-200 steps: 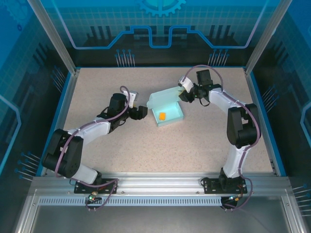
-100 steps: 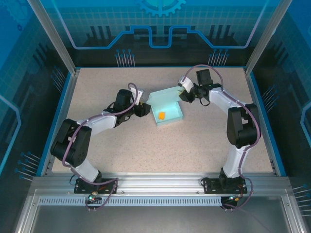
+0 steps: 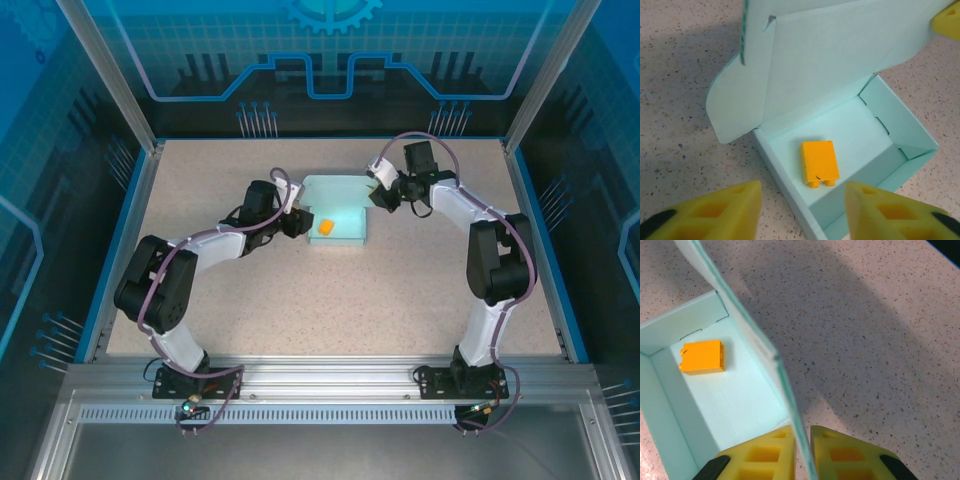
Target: Fold the paper box
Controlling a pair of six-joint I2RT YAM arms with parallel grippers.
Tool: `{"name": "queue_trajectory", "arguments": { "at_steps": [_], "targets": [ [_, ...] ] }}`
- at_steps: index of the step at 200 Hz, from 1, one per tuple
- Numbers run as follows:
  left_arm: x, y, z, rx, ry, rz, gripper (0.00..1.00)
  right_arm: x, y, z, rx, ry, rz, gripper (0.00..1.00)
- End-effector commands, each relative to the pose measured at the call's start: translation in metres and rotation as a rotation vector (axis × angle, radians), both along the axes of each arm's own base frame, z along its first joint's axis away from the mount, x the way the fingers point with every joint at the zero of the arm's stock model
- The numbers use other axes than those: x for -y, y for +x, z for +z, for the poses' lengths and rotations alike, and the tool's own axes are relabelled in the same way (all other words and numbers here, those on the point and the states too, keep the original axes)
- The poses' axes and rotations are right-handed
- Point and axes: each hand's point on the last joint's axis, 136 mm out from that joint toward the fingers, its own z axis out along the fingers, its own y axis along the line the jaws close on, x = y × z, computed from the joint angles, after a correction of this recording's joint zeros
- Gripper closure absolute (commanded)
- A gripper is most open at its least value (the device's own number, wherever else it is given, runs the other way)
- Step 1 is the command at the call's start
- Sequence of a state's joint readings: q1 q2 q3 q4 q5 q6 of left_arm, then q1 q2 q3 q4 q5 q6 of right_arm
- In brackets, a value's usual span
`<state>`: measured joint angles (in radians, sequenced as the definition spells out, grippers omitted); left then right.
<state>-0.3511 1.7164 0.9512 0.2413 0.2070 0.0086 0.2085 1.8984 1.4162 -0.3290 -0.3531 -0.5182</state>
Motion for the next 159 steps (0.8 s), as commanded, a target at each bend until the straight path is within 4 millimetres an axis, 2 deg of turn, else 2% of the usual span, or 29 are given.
{"name": "queue_trajectory", "arguments": {
  "at_steps": [1, 27, 75, 159],
  "targets": [
    [0.004, 0.008, 0.014, 0.057, 0.014, -0.014, 0.45, -0.007, 0.0, 0.006, -0.002, 0.012, 0.034, 0.84],
    [-0.003, 0.01, 0.015, 0.076, 0.063, 0.0, 0.38, -0.007, 0.0, 0.007, -0.004, 0.011, 0.038, 0.83],
    [-0.015, 0.009, 0.019, 0.116, 0.168, -0.006, 0.32, -0.006, 0.001, 0.01, -0.005, -0.003, 0.046, 0.77],
    [-0.022, 0.029, 0.026, 0.122, 0.223, -0.109, 0.24, -0.011, -0.003, 0.002, -0.041, -0.016, 0.072, 0.79]
  ]
}}
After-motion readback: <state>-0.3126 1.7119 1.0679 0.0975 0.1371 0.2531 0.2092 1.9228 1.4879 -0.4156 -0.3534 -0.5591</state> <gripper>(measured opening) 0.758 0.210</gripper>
